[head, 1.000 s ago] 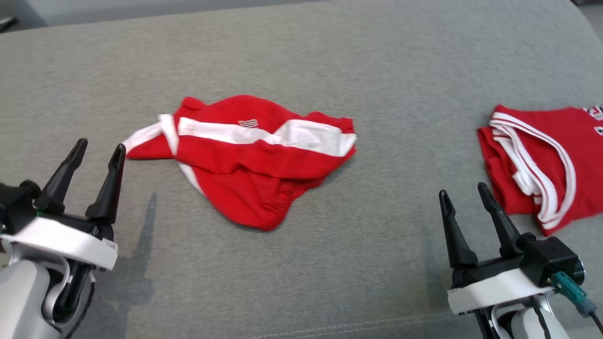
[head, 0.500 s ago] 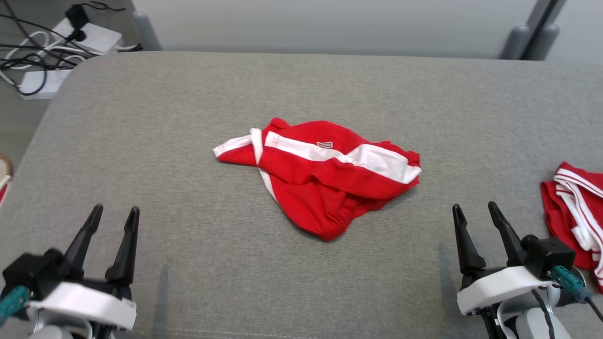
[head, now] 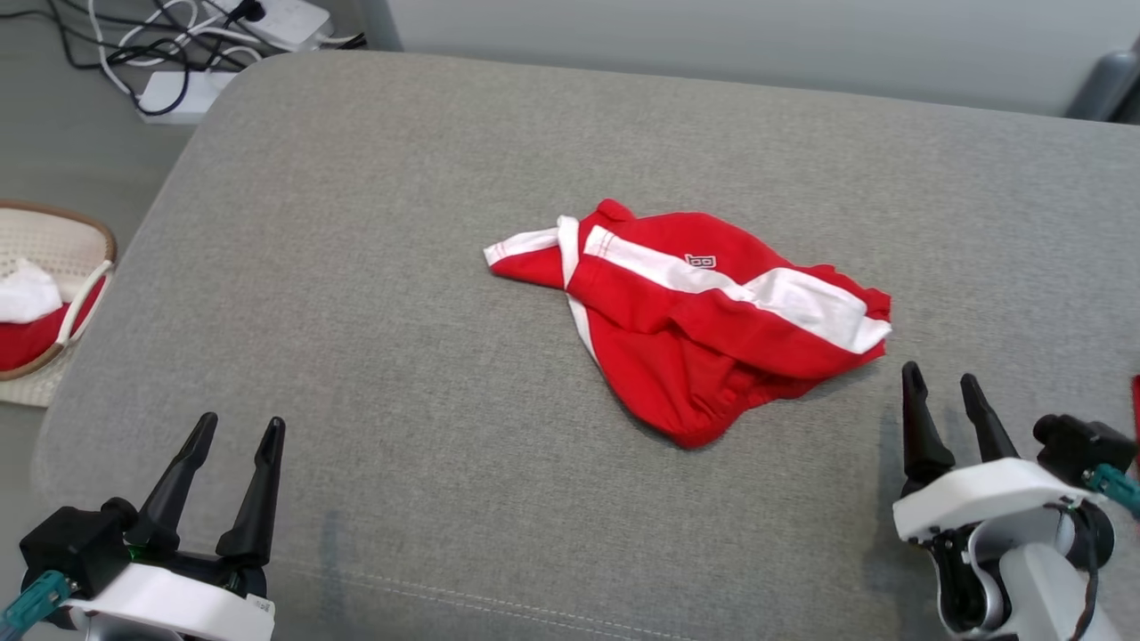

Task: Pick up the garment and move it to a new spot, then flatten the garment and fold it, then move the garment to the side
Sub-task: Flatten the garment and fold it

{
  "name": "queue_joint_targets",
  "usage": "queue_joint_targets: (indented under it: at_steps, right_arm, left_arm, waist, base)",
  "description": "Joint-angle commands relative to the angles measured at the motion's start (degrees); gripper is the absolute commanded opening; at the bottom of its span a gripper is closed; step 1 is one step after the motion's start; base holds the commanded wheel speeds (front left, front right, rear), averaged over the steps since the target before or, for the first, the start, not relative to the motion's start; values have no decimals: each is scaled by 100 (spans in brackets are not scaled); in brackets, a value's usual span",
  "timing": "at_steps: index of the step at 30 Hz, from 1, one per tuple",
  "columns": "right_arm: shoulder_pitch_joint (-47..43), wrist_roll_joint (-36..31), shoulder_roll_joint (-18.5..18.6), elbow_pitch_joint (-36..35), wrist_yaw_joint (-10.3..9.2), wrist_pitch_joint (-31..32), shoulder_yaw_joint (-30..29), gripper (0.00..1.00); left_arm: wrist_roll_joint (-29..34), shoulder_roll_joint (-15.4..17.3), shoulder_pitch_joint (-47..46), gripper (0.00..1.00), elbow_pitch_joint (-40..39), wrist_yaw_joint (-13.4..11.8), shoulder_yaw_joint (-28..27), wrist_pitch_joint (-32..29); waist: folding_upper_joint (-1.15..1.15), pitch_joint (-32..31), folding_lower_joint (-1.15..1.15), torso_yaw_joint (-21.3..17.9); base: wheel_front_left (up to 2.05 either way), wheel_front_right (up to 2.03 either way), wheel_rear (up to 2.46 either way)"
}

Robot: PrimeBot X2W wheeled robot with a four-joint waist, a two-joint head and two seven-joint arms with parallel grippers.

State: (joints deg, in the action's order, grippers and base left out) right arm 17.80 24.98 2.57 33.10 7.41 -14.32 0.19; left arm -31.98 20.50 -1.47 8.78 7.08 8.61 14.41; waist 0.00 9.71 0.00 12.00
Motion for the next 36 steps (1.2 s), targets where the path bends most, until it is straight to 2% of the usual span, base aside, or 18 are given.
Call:
queue_joint_targets:
  at_steps: [1,5,12,17,21,27,36]
  right_arm:
    - [222,44,31,-73,8,-68,113,100]
    - [633,281,31,404,8,-68,-81,100]
    - [1198,-699,31,1292,8,-68,-685,100]
    - [1389,-1329,31,1575,8,-68,-857,100]
    - [1508,-1460,31,1750,8,-68,-647,100]
    - [1715,-1188,31,2004,8,-68,-225,100]
    - [1798,-247,31,1807,8,-68,668,100]
  left_arm:
    - [-53,181,-176,100,-146,40,-207,59]
    - [-169,258,-197,100,-165,40,-148,59]
    - [-351,342,-210,100,-160,40,-49,59]
    - [-465,358,-207,100,-198,40,-4,59]
    - [-542,368,-215,100,-196,40,4,59]
    - [-651,399,-272,100,-202,40,-1,59]
    - [-724,430,-289,100,-195,40,73,59]
  waist:
    - [0,78,0,90]
    - [0,203,0,238]
    - [0,339,0,363]
    - [0,401,0,370]
    - [0,442,0,343]
    - [0,536,0,320]
    - [0,613,0,354]
  base:
    - [0,0,0]
    - [0,0,0]
    - [0,0,0]
    - [0,0,0]
    - [0,0,0]
    - [0,0,0]
    - [0,0,0]
